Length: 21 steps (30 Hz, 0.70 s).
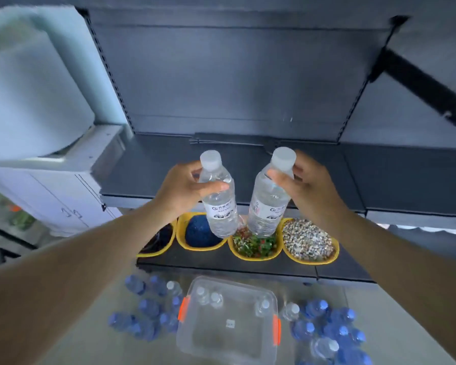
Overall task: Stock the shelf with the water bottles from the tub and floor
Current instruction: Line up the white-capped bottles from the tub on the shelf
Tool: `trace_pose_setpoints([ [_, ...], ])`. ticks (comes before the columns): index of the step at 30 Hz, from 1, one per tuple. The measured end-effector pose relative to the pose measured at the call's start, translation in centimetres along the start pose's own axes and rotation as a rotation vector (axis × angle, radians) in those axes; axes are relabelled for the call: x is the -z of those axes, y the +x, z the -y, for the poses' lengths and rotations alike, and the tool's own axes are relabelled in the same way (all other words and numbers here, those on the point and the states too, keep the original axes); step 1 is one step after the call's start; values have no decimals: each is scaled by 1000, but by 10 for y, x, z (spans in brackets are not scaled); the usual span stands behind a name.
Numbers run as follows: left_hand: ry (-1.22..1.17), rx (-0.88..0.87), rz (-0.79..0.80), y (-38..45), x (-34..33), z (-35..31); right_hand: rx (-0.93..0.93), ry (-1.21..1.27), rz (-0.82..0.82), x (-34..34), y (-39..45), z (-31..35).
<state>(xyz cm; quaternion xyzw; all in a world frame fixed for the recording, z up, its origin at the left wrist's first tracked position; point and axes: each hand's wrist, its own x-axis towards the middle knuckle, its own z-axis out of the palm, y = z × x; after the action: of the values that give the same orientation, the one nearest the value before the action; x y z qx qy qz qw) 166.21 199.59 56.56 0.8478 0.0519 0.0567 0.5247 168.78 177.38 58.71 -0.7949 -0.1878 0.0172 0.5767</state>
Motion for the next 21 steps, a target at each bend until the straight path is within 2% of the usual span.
trace_pose_setpoints([
  [7, -4, -75, 9, 8, 82, -156, 234, -91, -60, 50, 39, 146],
  [12, 81, -168, -22, 6, 136, -261, 323, -111, -11, 86, 64, 247],
  [16, 38, -177, -85, 13, 170, -312, 324, -99, -33, 98, 88, 295],
  [21, -8, -167, -146, 35, 218, -343, 351, -89, -124, 99, 131, 341],
])
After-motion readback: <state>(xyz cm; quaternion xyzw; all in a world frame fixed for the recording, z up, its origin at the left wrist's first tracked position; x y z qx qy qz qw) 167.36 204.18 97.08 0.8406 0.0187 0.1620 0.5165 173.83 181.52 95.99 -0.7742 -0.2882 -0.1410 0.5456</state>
